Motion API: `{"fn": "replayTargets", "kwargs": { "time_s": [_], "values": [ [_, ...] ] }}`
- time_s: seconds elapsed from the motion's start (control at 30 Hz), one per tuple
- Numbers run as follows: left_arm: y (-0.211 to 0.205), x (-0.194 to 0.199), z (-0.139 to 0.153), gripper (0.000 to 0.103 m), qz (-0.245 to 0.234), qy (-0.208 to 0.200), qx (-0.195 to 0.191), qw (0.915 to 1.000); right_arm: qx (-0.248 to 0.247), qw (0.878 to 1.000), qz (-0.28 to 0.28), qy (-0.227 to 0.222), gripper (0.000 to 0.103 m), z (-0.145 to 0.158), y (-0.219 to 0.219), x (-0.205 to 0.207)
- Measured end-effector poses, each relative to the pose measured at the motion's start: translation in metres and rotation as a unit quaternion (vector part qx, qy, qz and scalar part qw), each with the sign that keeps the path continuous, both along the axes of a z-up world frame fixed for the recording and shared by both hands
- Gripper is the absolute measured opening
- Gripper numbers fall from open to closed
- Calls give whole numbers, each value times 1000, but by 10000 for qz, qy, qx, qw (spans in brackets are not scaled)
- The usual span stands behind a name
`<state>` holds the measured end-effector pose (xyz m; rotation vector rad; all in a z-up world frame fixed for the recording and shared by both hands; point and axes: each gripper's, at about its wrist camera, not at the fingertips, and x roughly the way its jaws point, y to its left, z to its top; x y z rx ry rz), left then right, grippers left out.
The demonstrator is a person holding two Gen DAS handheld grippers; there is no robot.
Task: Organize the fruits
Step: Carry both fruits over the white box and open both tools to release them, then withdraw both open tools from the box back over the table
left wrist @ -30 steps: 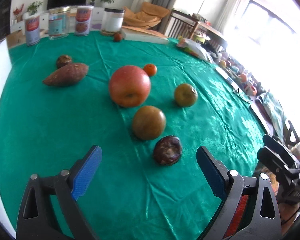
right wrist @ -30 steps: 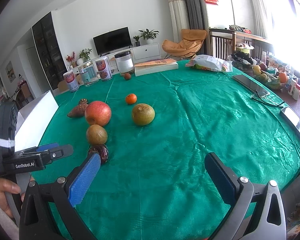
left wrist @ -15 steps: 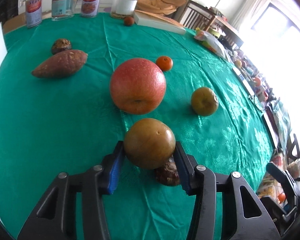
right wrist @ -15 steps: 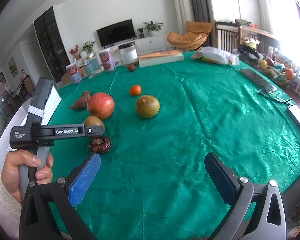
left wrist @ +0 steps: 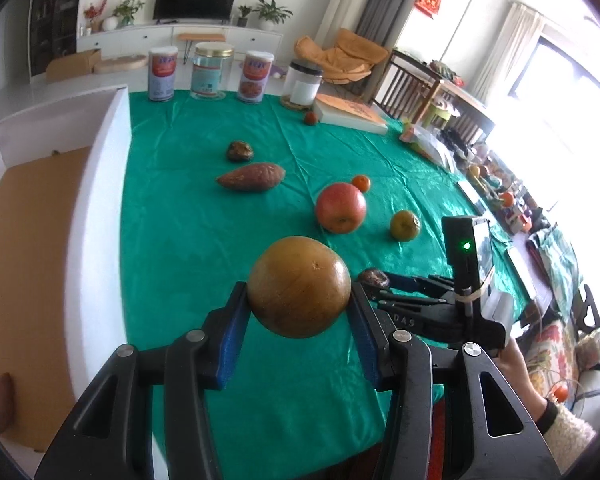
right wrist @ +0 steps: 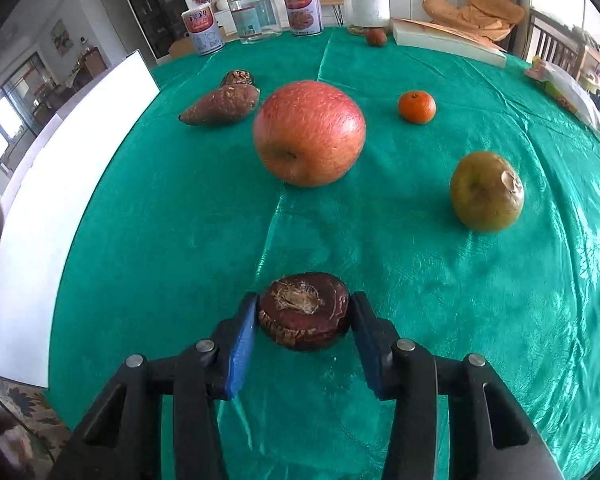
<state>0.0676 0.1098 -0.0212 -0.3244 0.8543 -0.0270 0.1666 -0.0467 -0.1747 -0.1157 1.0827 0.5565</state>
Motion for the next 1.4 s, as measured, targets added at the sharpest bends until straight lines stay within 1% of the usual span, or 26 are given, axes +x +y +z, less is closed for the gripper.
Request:
{"fn": "replayTargets", "kwargs": {
  "time_s": [0.03, 0.1, 0.2, 0.27, 0.37, 0.47, 0.5, 0.6, 0.73, 0.77, 0.8, 0.83, 0.87, 0.9, 0.93, 0.97, 1.0, 1.07, 1.13, 1.27, 1.33, 1.4],
  "values": [
    [8, -10, 7, 50, 28, -35, -16, 10000, 103, 9999, -20, -42, 46, 7, -3, -4],
    [23, -32, 21, 50, 126, -137, 39, 9998, 480, 9988, 53, 24, 46, 26, -5, -14],
    [50, -61, 40, 50, 436, -243, 311, 9983, 1072, 9926, 547, 132, 46, 67, 18, -37],
    [73, -76, 43, 50, 778, -183, 444, 9958, 1470, 9824, 1125, 258, 46, 93, 52, -59],
    [114, -92, 31, 50, 1417, 39, 559, 9883, 1772, 9604, 2116, 379, 46, 117, 119, -104],
    [153, -107, 8, 50, 2061, 374, 710, 9752, 1760, 9387, 2914, 541, 46, 115, 185, -146],
    [164, -111, -1, 50, 2243, 495, 753, 9704, 1659, 9345, 3100, 554, 46, 110, 205, -158],
    [189, -125, -24, 50, 2593, 797, 753, 9596, 1361, 9286, 3401, 589, 46, 90, 249, -181],
    [207, -138, -41, 51, 2863, 1002, 773, 9497, 1051, 9306, 3469, 514, 47, 68, 280, -192],
    [209, -139, -44, 51, 2909, 1036, 765, 9481, 1033, 9317, 3443, 517, 49, 65, 285, -190],
    [211, -140, -44, 53, 2966, 1025, 768, 9464, 1071, 9327, 3404, 523, 55, 65, 285, -189],
    [212, -141, -42, 58, 3026, 951, 808, 9449, 1160, 9335, 3355, 516, 61, 68, 283, -187],
    [211, -141, -38, 64, 3072, 867, 870, 9437, 1290, 9340, 3298, 481, 61, 73, 276, -183],
    [210, -140, -32, 78, 3112, 753, 940, 9427, 1411, 9350, 3230, 403, 63, 80, 268, -182],
    [207, -138, -26, 87, 3148, 607, 1004, 9419, 1481, 9373, 3143, 287, 66, 87, 258, -178],
    [202, -136, -19, 87, 3154, 442, 1049, 9421, 1530, 9399, 3049, 145, 69, 95, 245, -176],
    [197, -134, -12, 87, 3103, 302, 1052, 9443, 1586, 9421, 2954, 3, 73, 103, 231, -173],
    [181, -123, -1, 87, 2893, 28, 973, 9523, 1610, 9476, 2748, -226, 78, 116, 199, -161],
    [158, -111, 8, 87, 2593, -213, 824, 9620, 1483, 9549, 2542, -396, 84, 124, 164, -150],
    [95, -76, 17, 87, 1608, -490, 554, 9842, 996, 9718, 2006, -743, 85, 145, 81, -131],
    [59, -57, 19, 87, 1059, -534, 485, 9918, 679, 9782, 1694, -994, 85, 164, 33, -124],
    [24, -42, 21, 87, 556, -562, 358, 9962, 238, 9829, 1331, -1251, 85, 185, -19, -123]
  ]
}}
